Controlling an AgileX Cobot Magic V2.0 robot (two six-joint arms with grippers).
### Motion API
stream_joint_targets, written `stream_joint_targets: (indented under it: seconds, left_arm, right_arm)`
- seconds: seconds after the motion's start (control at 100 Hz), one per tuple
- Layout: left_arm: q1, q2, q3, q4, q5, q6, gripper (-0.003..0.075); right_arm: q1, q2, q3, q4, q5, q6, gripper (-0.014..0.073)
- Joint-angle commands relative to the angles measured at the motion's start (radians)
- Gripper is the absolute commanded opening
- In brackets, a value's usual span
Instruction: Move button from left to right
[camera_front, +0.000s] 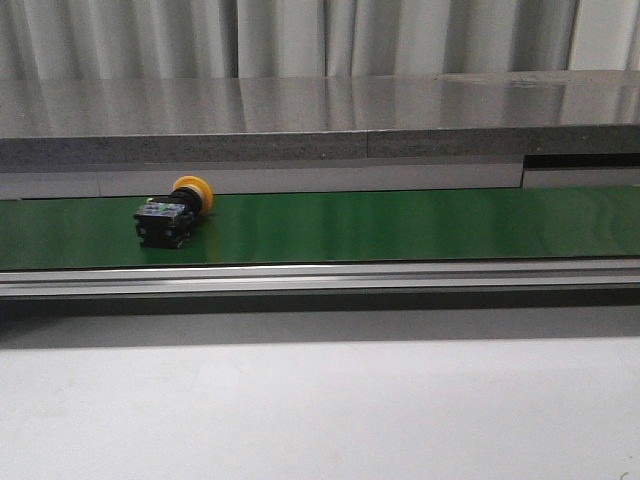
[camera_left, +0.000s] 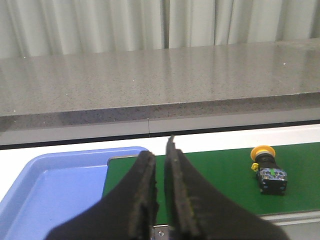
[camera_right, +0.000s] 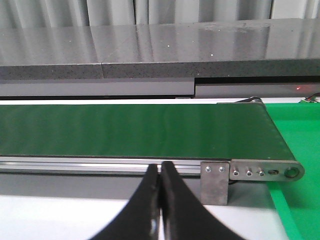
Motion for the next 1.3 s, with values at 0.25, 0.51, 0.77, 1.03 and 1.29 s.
stream_joint_targets:
  seconds: [0.25,0.51,0.77,1.03,1.29]
  left_arm:
    - [-0.007,0.011,-0.026,-0.015,-0.084,-0.001,-0.0020]
    - [-0.007,0.011,-0.026,-0.015,-0.084,-0.001,-0.0020]
    - [-0.007,0.011,-0.026,-0.015,-0.084,-0.001,-0.0020]
    - [-0.007,0.011,-0.026,-0.015,-0.084,-0.001,-0.0020]
    - [-0.007,0.011,-0.026,-0.015,-0.084,-0.001,-0.0020]
  right_arm:
    - [0.002,-0.022,-0.015,0.001,-0.101,-0.007,-0.0068]
    - [0.002,-0.016,-0.094,0.004,-0.061,-0.007,-0.0068]
    - [0.002,0.133,-0.321,0.004,0.148,-0.007,-0.0068]
    - [0.002,0.431,-0.573,0.004,0.391,-0.007,-0.0068]
    - [0.002,0.697,-0.753,0.004,0.462,-0.007,-0.0068]
